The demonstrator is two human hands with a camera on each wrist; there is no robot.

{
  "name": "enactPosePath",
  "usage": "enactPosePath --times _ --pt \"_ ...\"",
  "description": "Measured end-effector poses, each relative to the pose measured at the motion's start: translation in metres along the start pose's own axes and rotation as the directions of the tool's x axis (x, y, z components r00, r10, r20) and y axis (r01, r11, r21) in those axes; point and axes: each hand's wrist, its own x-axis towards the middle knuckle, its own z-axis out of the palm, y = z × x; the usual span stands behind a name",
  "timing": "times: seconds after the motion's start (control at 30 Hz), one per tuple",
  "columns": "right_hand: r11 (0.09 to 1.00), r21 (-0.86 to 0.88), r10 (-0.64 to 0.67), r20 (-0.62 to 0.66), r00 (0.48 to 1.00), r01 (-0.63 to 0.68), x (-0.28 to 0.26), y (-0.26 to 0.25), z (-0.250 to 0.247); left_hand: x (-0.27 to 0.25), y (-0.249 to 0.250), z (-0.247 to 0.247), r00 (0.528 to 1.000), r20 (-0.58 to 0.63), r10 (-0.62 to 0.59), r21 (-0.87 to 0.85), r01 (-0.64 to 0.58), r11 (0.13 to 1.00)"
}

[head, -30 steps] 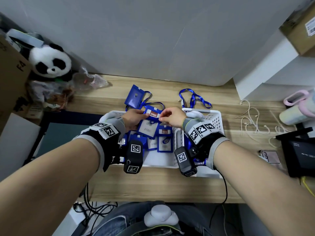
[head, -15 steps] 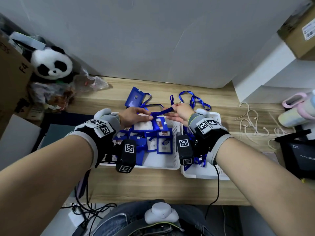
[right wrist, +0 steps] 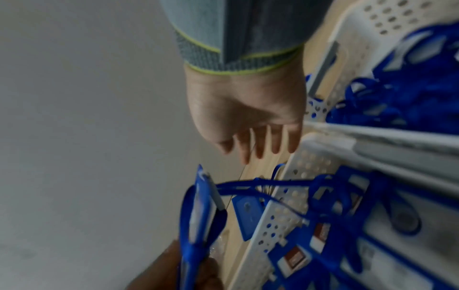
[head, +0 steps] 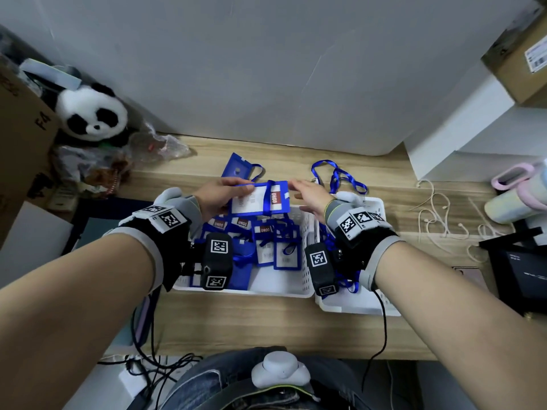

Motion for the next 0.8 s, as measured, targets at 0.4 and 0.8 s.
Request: enactPosePath --times 0.4,0.8 --pt "0.965 -0.264 -0.026 -0.075 0.997 0.005 0.011 0.001 0.005 0.009 -0.003 -0.008 0.983 -0.184 -0.011 0.351 0.077 0.933" --pt "0.999 0.013 0.05 0.035 0.998 -0.05 0.02 0.006 0.019 0.005 -0.004 -0.012 0.997 -0.08 0.005 0.046 -0.001 0.999"
